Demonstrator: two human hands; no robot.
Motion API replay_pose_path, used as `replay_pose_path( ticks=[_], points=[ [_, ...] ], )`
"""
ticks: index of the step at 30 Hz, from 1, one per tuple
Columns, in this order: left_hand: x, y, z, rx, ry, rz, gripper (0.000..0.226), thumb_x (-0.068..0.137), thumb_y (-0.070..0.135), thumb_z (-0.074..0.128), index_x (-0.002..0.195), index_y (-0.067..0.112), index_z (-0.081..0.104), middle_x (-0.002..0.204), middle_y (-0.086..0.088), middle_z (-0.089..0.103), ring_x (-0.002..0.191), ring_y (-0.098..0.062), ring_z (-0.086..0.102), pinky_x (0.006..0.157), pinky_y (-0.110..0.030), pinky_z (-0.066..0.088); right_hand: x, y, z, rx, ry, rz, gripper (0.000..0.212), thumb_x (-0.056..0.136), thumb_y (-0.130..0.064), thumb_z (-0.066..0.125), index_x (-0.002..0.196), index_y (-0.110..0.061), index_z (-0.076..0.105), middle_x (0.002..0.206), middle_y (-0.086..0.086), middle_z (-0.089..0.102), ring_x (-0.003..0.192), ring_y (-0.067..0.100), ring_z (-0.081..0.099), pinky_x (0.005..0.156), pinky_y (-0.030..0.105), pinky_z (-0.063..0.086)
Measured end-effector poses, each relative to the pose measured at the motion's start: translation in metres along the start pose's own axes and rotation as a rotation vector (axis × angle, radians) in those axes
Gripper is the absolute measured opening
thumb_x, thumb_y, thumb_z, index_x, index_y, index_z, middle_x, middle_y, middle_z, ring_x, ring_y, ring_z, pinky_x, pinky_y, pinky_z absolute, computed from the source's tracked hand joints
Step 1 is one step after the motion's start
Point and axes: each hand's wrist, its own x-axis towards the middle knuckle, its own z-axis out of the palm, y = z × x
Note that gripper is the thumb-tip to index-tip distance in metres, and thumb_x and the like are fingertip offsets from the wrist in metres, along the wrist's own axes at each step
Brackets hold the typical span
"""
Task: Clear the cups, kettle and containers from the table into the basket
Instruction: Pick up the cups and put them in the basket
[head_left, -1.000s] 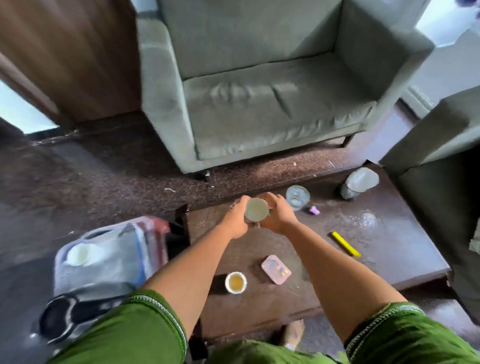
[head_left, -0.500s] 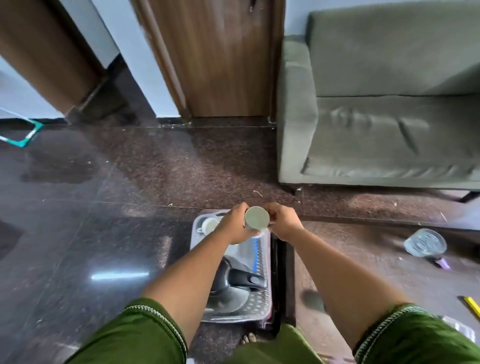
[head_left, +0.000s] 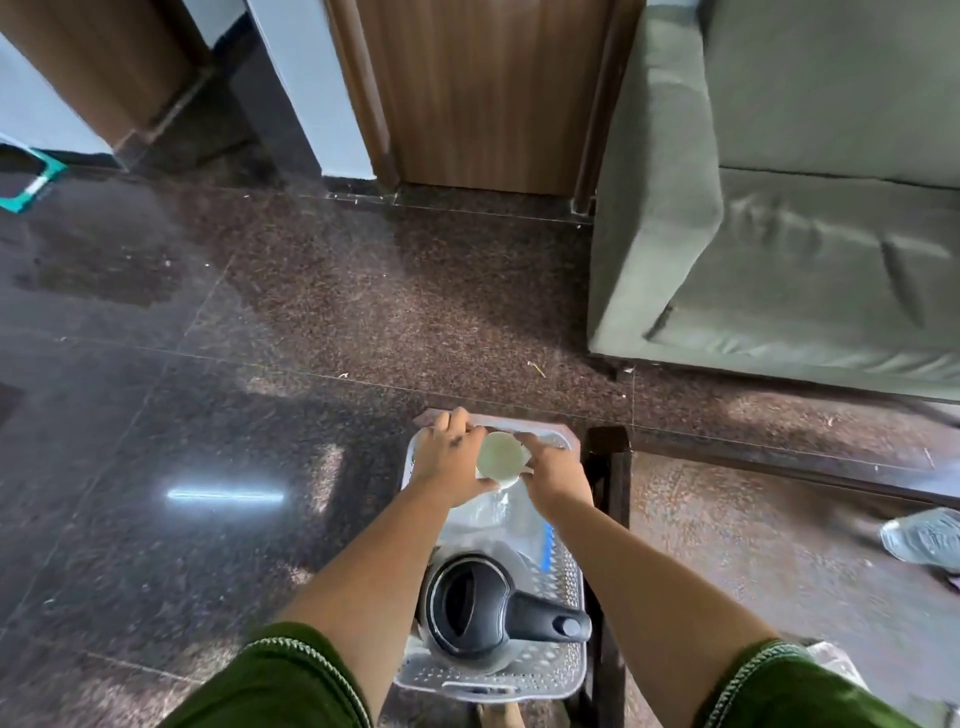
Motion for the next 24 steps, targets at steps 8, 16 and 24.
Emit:
replay_pose_path(
  ticks=[8, 16, 24],
  points=[
    [0.024, -0.021, 0.035, 0.100, 0.052, 0.078, 0.063, 0.067, 0.063, 0.065, 0.114, 0.023, 0.058, 0.133, -0.001, 0.041, 0.122, -0.026, 0.036, 0.097, -0.046, 0.032, 0.035, 0.013, 0.030, 0.105, -0.086, 0.061, 0.057, 0.093, 0.000, 0.051, 0.141, -0.031, 0.046, 0.129, 0.007, 0.063, 0.113, 0.023, 0.061, 0.099, 0.030, 0.045],
    [0.023, -0.020, 0.051, 0.086, 0.049, 0.081, 0.058, 0.061, 0.065, 0.070, 0.098, 0.020, 0.063, 0.131, -0.006, 0.051, 0.119, -0.028, 0.046, 0.088, -0.045, 0.039, 0.047, 0.027, 0.044, 0.087, -0.098, 0.092, 0.058, 0.096, 0.006, 0.040, 0.142, -0.030, 0.045, 0.139, 0.010, 0.052, 0.117, 0.022, 0.057, 0.100, 0.029, 0.040],
    [0.019, -0.015, 0.051, 0.105, 0.059, 0.048, 0.066, 0.059, 0.064, 0.073, 0.104, 0.018, 0.061, 0.134, -0.008, 0.050, 0.120, -0.028, 0.047, 0.090, -0.046, 0.040, 0.046, 0.026, 0.048, 0.001, -0.098, 0.090, 0.075, 0.091, 0.012, 0.033, 0.150, -0.033, 0.027, 0.149, 0.013, 0.036, 0.131, 0.031, 0.044, 0.106, 0.039, 0.042]
  ],
)
